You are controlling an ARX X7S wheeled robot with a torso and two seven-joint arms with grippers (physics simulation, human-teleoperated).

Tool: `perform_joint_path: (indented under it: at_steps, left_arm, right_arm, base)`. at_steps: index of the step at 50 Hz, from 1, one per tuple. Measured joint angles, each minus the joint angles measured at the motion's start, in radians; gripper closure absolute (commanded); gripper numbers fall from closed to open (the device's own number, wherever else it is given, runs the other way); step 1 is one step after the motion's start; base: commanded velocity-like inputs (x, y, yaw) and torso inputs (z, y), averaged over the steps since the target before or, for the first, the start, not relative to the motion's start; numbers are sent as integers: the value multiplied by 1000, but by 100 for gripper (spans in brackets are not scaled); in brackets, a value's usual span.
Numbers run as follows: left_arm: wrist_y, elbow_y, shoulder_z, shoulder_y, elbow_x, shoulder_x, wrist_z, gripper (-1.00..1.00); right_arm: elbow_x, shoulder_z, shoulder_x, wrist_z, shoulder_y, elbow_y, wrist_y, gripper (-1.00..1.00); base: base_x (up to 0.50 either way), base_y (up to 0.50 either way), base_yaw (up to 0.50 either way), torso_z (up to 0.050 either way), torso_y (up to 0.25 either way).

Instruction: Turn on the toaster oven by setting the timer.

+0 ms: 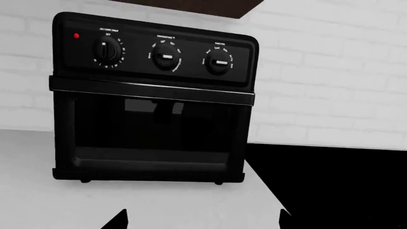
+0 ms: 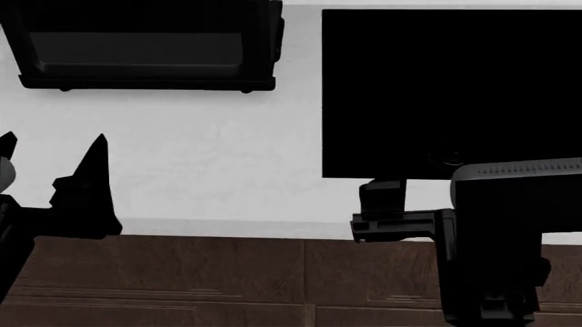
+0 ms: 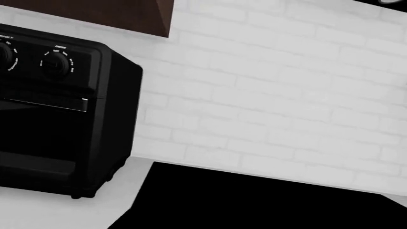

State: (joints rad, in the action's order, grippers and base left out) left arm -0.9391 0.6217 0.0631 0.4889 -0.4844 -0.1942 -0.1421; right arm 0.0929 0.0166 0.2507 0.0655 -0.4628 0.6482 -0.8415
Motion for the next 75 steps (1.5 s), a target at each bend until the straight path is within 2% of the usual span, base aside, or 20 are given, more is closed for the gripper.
perform_joint_path:
  at_steps: [17, 67, 75]
  left_arm:
    - [-36, 8, 19, 46, -33, -9, -14, -100]
    - [3, 7, 6, 36, -57, -32, -24, -100]
    - [29, 7, -3, 30, -48, -38, -20, -100]
  right_arm:
    - [19, 10, 11, -8, -37, 19, -52, -100]
    - [42, 43, 23, -6, -32, 16, -27, -100]
    - [52, 33, 18, -2, -26, 18, -17, -100]
  base:
    - [0, 500, 0, 0, 0]
    - [0, 500, 0, 0, 0]
    - [0, 0, 0, 0, 0]
